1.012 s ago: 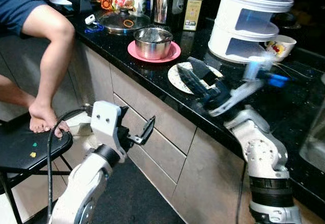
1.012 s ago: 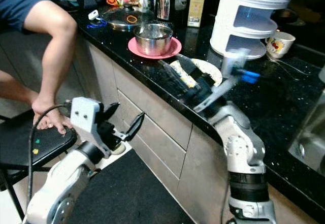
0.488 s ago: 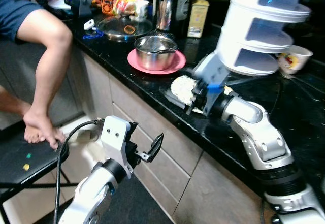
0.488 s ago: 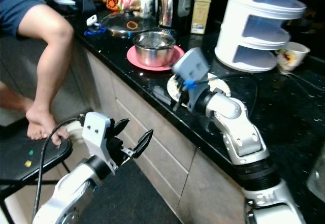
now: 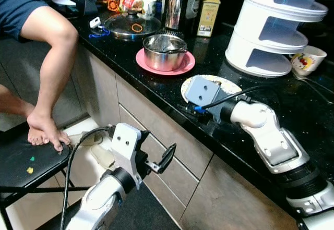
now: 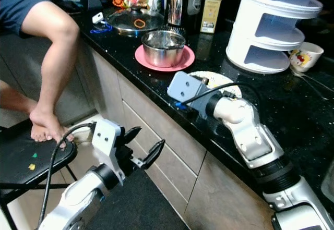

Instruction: Kitchen organization

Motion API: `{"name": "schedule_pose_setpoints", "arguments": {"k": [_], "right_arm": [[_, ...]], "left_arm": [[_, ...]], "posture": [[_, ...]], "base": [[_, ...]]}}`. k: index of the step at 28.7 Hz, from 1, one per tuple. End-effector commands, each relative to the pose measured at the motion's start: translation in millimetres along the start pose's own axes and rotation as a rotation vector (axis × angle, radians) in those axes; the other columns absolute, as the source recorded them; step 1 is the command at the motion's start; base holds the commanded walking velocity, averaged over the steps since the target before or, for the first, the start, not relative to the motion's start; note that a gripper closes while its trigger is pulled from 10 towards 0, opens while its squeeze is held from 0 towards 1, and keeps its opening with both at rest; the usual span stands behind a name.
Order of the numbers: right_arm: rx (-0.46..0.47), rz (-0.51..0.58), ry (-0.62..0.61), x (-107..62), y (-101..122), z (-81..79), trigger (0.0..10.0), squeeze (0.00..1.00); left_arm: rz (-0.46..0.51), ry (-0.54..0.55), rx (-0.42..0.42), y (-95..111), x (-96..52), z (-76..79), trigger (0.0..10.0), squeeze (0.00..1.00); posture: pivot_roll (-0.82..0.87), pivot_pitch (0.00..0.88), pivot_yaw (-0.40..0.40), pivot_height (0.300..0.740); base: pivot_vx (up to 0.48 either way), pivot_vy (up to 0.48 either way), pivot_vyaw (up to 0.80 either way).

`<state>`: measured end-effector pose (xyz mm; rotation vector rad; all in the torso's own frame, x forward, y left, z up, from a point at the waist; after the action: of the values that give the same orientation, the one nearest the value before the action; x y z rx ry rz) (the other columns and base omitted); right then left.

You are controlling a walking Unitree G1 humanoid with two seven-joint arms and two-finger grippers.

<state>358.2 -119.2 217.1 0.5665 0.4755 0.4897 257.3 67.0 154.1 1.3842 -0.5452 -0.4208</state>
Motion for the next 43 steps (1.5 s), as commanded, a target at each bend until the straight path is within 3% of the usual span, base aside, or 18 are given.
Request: {"name": "schedule_pose_setpoints", "arguments": {"k": [1,11,17,23,30,31,32,33,43], "right_arm": [[-0.028,-0.067,0.041,-1.7,-12.0,-5.9,10.0,0.0],[-0.045,-0.234,0.018,0.4,-36.8,-12.6,10.0,0.0],[-0.054,-0.267,0.015,0.7,-42.8,-15.4,10.0,0.0],[-0.06,-0.337,-0.057,9.4,-50.9,-20.8,10.0,0.0],[-0.09,-0.391,-0.099,10.5,-56.6,-19.6,10.0,0.0],[-0.096,-0.4,-0.106,10.2,-57.9,-18.7,4.5,0.0],[-0.1,-0.404,-0.109,9.9,-58.9,-18.1,0.7,0.0],[-0.114,-0.412,-0.114,9.1,-60.1,-17.1,0.0,0.0],[-0.153,-0.438,-0.157,7.3,-63.6,-11.0,0.0,0.0]], "left_arm": [[-0.016,-0.004,-0.007,-3.0,-1.8,-0.2,10.0,0.0],[-0.012,-0.01,-0.011,-2.2,-0.2,1.8,10.0,0.0],[-0.014,-0.007,-0.011,-2.8,-1.1,1.3,10.0,0.0],[-0.01,0.061,0.003,-1.4,-5.1,-12.0,10.0,0.0],[-0.025,0.066,0.004,-3.6,-8.1,-12.4,10.0,0.0],[-0.028,0.065,0.003,-4.2,-8.2,-12.1,10.0,0.0],[-0.03,0.065,0.003,-4.5,-8.3,-11.9,10.0,0.0],[-0.03,0.064,0.002,-4.6,-8.3,-11.6,10.0,0.0],[-0.034,0.061,-0.002,-5.3,-8.4,-11.3,10.0,0.0]], "posture": [[0.09,0.0,-0.073,0.74],[0.09,0.0,-0.073,0.74],[0.09,0.0,-0.073,0.74],[0.09,0.0,-0.082,0.74],[0.09,0.004,-0.083,0.74],[0.09,0.005,-0.083,0.74],[0.09,0.005,-0.083,0.74],[0.09,0.005,-0.083,0.74],[0.09,0.004,-0.081,0.74]], "base": [[0.0,0.0,0.0],[0.0,0.0,0.0],[0.0,0.0,0.0],[0.0,0.0,0.0],[0.0,0.0,0.0],[0.0,0.0,0.0],[0.0,0.0,0.0],[0.0,0.0,0.0],[0.0,0.0,0.0]]}}
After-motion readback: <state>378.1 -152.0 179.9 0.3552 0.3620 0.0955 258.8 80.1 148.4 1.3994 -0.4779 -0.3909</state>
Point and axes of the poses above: a point about 5 cm out from each wrist's last joint towards the gripper, its own x axis pointing out of the wrist towards the gripper, its own y axis along the axis of the wrist's last joint, z = x × y, the point moved 4 cm from there along x, pointing out of the wrist towards the gripper
